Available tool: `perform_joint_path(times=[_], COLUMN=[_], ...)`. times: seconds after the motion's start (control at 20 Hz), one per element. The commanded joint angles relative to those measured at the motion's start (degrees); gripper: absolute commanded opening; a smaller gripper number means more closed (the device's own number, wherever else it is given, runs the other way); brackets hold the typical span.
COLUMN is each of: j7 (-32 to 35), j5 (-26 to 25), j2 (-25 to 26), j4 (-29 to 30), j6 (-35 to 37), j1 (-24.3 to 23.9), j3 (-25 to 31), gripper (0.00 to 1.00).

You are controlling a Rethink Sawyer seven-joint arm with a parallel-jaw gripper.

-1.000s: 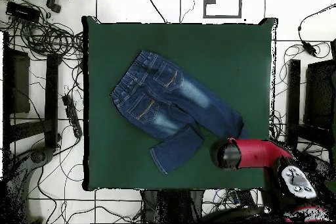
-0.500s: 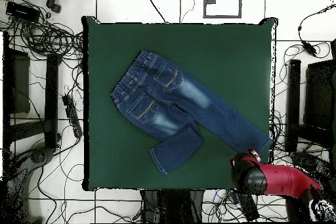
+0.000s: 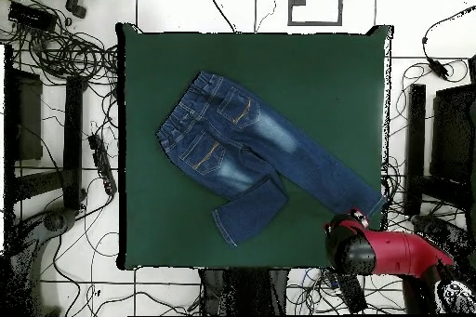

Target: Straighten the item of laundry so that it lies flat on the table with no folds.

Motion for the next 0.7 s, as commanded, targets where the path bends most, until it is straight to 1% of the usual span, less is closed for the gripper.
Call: perform_joint_path(times=[0.05, 0.15, 0.25, 0.45, 0.55, 0.65, 0.7], j7=[0.85, 0.68, 0.48, 2.56, 4.30, 6.57, 8.52], j5=[-2.81, -2.33, -1.46, 0.84, 1.65, 2.13, 2.28], j2=[4.29, 3.62, 2.46, -0.11, -0.97, -1.52, -1.82], j4=[-1.37, -0.52, 1.56, 6.11, 7.94, 9.03, 9.45], j6=[2.57, 3.20, 3.56, 2.73, 1.73, 0.89, 0.05], j1=[3.34, 2.91, 1.66, 1.13, 1.88, 4.14, 6.08], j3=[5.96, 6.75, 8.07, 10.20, 10.66, 9.85, 8.46], gripper=[1.00, 1.00, 1.00, 1.00, 1.00, 1.00, 1.00])
